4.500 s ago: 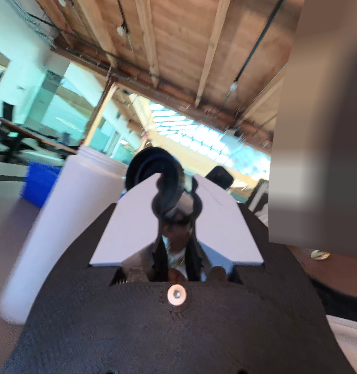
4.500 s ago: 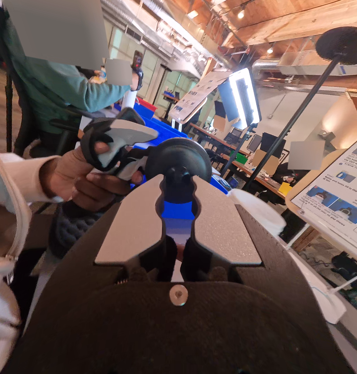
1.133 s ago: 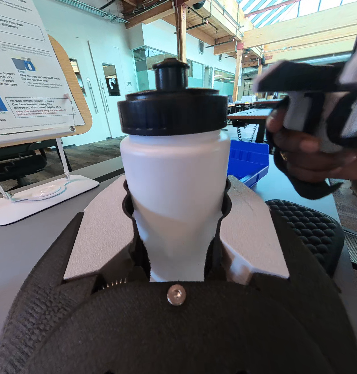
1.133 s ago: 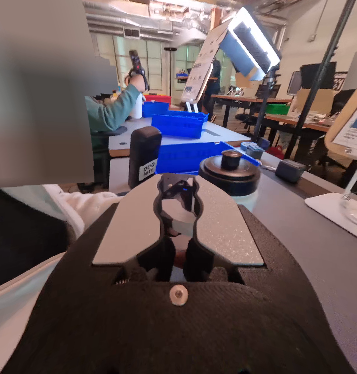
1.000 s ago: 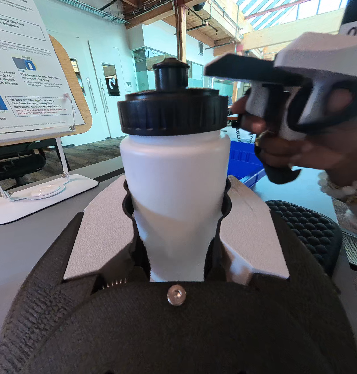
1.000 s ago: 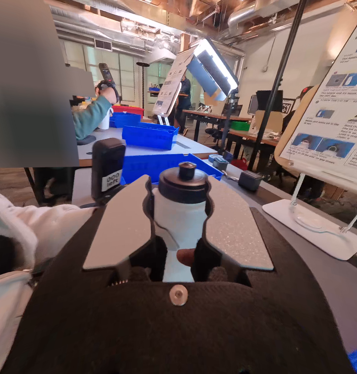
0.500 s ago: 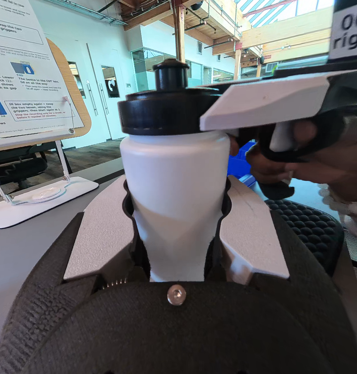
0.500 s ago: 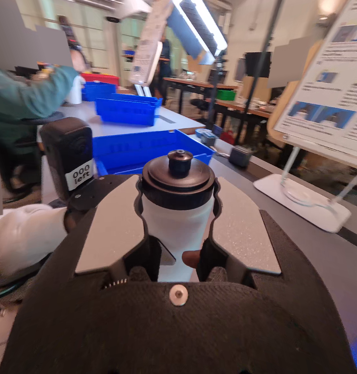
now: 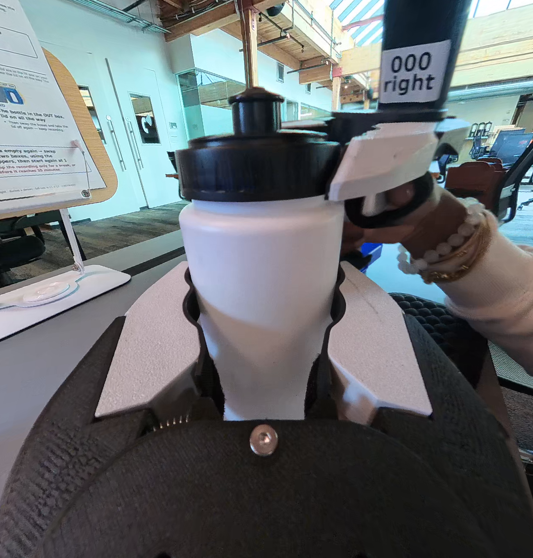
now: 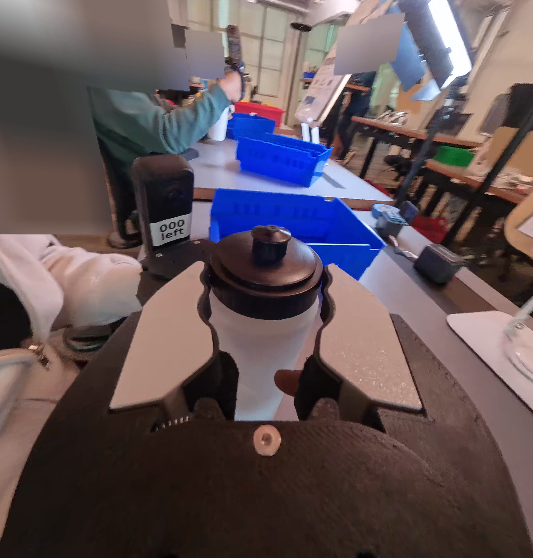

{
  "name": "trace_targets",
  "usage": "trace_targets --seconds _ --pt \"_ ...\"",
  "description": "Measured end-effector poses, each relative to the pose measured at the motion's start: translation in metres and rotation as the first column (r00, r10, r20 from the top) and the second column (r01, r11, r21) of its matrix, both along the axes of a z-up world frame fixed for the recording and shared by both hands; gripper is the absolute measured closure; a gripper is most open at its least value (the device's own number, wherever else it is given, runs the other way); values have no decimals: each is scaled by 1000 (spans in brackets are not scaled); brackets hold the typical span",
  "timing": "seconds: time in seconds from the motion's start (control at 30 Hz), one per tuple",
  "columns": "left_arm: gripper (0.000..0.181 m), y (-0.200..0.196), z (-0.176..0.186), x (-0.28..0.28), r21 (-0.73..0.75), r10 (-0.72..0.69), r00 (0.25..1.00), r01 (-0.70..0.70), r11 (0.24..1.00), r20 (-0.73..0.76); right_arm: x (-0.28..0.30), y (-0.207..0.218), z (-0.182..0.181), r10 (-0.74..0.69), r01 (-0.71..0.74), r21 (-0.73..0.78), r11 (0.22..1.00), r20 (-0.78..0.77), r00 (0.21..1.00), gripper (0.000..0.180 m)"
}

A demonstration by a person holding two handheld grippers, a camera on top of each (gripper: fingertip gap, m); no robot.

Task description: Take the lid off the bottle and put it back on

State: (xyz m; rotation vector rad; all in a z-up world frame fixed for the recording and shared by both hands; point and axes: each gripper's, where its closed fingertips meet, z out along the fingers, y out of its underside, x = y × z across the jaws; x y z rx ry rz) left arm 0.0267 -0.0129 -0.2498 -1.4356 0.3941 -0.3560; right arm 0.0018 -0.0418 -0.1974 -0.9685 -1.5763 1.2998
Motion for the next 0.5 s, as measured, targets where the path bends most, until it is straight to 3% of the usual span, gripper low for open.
trace_targets --seconds 0.2,0.27,0.37,0.43,0.5 --pt "94 -1 0 2 9 4 1000 -4 1000 -15 2 3 0 -378 378 -8 926 -52 924 108" --pt "94 -1 0 1 6 8 1000 -8 1000 -10 3 0 -3 -314 314 63 947 -15 949 103" --pt "94 -1 0 2 -1 -3 1000 3 1000 -6 4 -9 -7 -54 53 10 999 92 994 84" --pt "94 -1 0 3 1 -8 1000 8 1000 -11 4 -10 -4 84 -79 -54 995 110 990 87" --pt "94 -1 0 3 1 -10 1000 10 1000 -10 1 -7 -2 132 -128 -54 990 90 987 99"
